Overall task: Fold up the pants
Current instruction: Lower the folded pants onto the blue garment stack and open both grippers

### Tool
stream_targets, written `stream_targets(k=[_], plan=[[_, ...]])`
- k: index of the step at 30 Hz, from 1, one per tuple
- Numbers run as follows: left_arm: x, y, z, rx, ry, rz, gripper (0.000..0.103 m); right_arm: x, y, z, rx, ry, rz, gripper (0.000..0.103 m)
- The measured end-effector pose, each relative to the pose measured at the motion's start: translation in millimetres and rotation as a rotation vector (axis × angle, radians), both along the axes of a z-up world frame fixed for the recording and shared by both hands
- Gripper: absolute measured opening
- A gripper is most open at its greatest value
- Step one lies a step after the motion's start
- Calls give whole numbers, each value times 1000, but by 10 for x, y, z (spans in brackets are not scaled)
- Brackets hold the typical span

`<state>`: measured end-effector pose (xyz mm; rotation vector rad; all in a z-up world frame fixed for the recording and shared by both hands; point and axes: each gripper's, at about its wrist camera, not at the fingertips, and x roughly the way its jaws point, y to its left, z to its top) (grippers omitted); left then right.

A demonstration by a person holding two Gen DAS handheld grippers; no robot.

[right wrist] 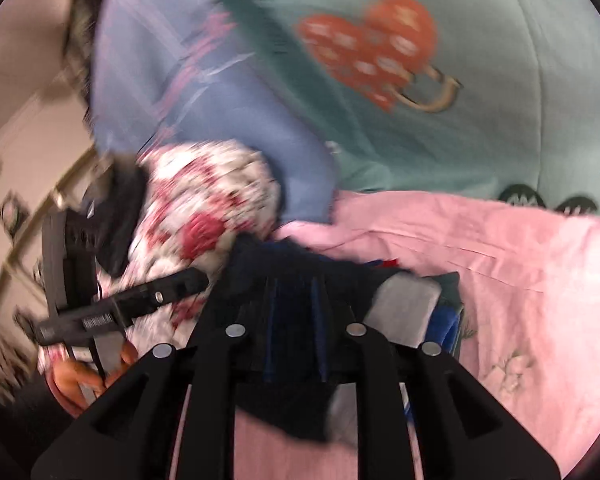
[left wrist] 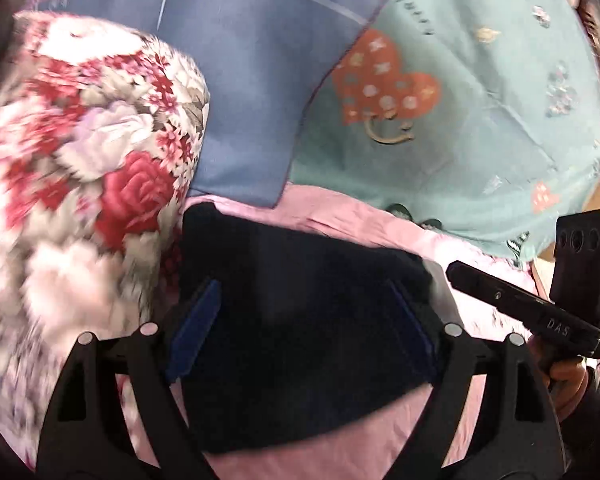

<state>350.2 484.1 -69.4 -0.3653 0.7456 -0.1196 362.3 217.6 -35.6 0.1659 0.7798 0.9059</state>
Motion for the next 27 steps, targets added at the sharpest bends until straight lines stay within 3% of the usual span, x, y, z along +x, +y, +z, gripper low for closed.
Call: stream_targets(k=[3, 8, 11, 14, 17, 20, 22, 24, 27], plan=[[-230, -127, -141, 49, 23, -24, 85, -189, -1, -199, -64, 7, 5, 17], [-197, -241, -604, 96, 138, -51, 86, -120, 2, -702, -132, 103, -32, 11], [-137, -293, -764, 137, 164, -73, 91, -121, 57, -765, -143, 87, -27, 9], [-79, -253, -805, 111, 175, -63, 94, -82, 59, -785, -128, 111, -43, 5], [-64, -266, -782, 127, 201, -55, 95, -96, 119, -721, -173, 123, -63, 3], [-96, -310, -518, 142, 240, -25, 95, -215, 132, -452, -219, 101, -100, 20], [-262, -306, -290, 112, 211, 2, 95, -376, 113, -232, -235, 42, -128, 28], [-455, -306, -83, 94, 184, 38, 100, -558, 87, -21, -259, -5, -168, 49], [-780, -328, 186, 80, 150, 83, 100, -871, 12, 257, -271, -57, -214, 56]])
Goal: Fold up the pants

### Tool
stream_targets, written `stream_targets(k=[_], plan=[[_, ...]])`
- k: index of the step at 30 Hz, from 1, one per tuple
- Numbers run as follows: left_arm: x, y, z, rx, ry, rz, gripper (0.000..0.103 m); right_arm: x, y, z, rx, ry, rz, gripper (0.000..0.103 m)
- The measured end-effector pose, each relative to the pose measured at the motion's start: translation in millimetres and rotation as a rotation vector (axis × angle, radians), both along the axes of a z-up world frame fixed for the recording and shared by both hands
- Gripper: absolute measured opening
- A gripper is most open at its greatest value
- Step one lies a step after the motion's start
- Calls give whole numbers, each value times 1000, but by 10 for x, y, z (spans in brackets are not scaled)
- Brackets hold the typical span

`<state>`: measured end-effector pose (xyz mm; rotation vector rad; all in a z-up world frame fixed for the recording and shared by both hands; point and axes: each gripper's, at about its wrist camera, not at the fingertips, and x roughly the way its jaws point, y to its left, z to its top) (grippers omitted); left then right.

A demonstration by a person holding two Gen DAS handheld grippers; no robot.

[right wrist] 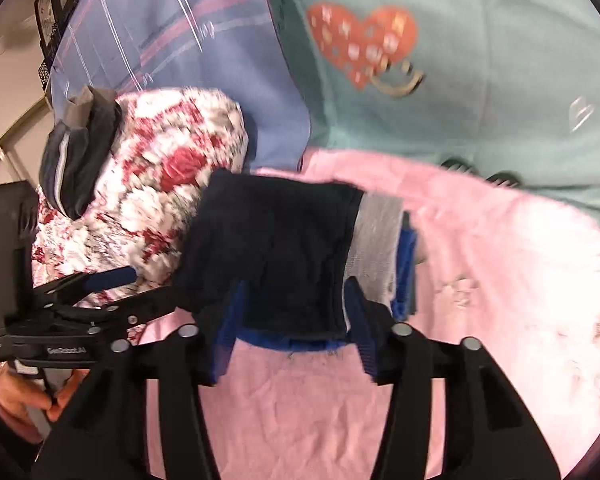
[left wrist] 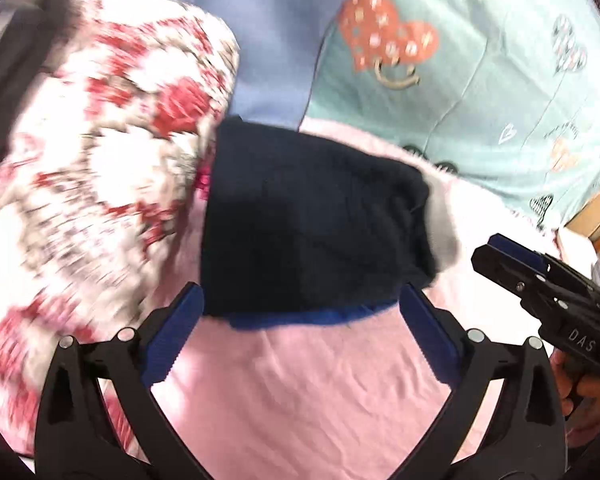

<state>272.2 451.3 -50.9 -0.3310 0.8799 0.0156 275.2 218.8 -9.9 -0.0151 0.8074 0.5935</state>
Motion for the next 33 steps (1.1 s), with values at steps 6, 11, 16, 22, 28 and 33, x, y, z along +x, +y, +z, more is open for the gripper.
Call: stream_targets(k=[6, 11, 16, 22, 28, 33], plan=[[-678, -172, 426, 62, -32, 46, 101, -554, -180, 264, -10, -33, -43, 83], [-1112, -349, 649, 103, -36, 57, 101, -1045, -313, 349, -34, -71, -24, 100], [-1429, -583, 691, 166, -14, 32, 101, -1316, -415, 331, -68, -46, -6, 102], [-1647, -736, 727, 177, -15, 33, 101, -1469, -583, 300, -60, -15, -21, 102], [-1756, -833, 742, 176, -9, 39, 101, -1544, -677, 289, -64, -8, -15, 102], [-1799, -897, 746, 181, 1, 42, 101, -1564, -750, 275, -57, 5, -18, 102]])
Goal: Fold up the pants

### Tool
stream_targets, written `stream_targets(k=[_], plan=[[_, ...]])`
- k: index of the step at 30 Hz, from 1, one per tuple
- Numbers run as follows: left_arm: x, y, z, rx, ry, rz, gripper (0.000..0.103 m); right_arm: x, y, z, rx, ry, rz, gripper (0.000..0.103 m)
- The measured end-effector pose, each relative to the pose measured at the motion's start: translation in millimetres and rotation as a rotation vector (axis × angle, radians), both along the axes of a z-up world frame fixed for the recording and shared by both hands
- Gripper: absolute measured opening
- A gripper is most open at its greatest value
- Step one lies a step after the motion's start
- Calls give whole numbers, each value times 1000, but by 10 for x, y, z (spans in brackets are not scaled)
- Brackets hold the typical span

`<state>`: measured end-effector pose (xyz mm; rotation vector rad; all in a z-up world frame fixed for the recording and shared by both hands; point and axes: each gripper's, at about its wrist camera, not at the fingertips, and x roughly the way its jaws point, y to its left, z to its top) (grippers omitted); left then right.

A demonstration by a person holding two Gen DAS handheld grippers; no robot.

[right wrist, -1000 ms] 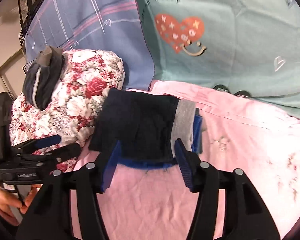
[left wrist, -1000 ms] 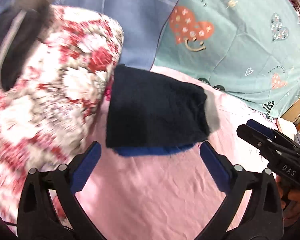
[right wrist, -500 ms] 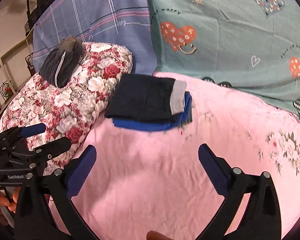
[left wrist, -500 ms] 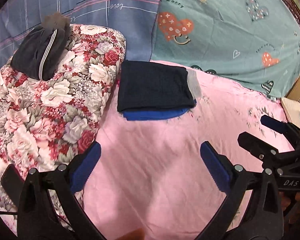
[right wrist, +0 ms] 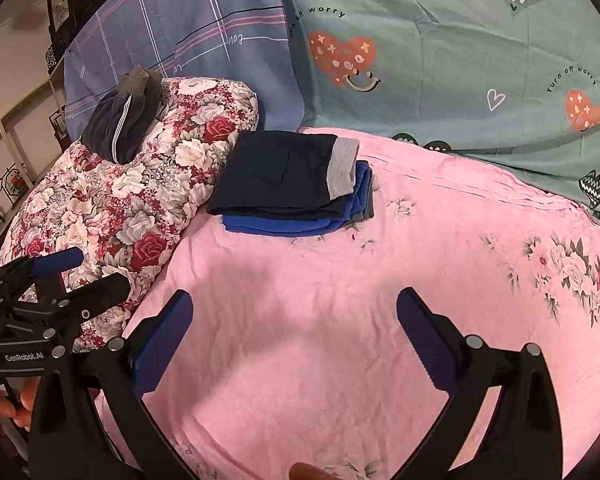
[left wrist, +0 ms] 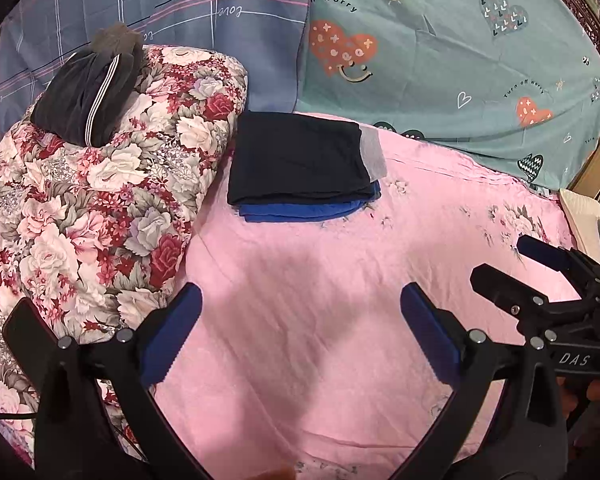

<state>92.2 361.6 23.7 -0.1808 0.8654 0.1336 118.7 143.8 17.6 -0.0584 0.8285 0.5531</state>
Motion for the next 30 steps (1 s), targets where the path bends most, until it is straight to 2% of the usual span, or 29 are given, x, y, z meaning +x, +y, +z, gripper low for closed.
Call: stream_targets(k=[20, 30], plan=[[-75, -123, 32, 22, -11, -7, 101, -23, -81, 2, -9, -1, -5, 102], [-37, -94, 18, 7, 0, 0, 101, 8, -111, 23, -6, -3, -14, 102]])
